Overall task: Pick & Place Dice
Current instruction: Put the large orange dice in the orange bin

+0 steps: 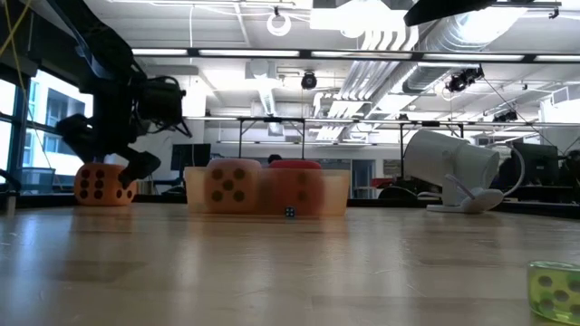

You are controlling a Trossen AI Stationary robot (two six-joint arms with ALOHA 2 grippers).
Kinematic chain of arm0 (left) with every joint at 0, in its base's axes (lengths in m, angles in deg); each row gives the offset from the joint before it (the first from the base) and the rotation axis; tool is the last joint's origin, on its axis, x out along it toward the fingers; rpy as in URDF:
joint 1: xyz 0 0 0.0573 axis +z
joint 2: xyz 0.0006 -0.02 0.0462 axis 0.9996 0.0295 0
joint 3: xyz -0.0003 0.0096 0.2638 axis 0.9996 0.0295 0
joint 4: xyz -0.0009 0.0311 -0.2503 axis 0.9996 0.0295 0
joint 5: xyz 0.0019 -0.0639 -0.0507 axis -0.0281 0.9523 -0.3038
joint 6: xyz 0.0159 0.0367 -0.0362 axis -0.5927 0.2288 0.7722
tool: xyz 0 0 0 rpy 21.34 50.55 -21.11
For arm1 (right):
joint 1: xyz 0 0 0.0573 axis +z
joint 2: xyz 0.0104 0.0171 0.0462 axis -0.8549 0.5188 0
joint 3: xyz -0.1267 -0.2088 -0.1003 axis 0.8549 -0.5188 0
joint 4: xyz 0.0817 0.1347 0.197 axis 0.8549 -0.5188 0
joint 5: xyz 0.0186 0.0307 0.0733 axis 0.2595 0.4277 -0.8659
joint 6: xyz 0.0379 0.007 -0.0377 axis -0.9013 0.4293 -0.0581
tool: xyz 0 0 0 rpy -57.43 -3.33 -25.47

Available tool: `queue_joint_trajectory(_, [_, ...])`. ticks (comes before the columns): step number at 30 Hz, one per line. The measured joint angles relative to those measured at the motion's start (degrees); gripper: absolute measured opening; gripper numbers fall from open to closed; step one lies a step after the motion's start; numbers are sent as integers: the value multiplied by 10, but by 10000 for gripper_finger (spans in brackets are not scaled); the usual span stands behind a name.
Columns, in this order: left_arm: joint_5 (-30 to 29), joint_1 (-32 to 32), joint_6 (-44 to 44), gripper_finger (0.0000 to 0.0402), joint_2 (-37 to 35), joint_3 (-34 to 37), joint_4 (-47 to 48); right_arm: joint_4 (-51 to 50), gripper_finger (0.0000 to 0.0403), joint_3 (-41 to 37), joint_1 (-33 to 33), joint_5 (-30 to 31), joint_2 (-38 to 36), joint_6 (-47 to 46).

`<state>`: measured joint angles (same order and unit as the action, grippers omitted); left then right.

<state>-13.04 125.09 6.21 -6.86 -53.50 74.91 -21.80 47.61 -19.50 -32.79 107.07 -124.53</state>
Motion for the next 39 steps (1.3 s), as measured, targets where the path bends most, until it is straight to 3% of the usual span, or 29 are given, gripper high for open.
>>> queue_joint_trajectory(7, [26, 6, -44, 387, -2, 0, -16, 0, 334, 0, 0, 0, 0, 0])
queue_joint_trajectory(14, [31, 7, -50, 318, -2, 0, -20, 0, 334, 0, 0, -4, 0, 0])
queue_joint_trajectory(25, [24, -6, -62, 317, -14, 2, -26, 0, 334, 0, 0, -4, 0, 0])
queue_joint_trajectory(29, [37, -24, -82, 317, -55, 2, -27, 0, 334, 0, 0, -3, 0, 0])
queue_joint_trajectory(39, [134, -65, -119, 313, -224, 2, -4, 0, 334, 0, 0, 3, 0, 9])
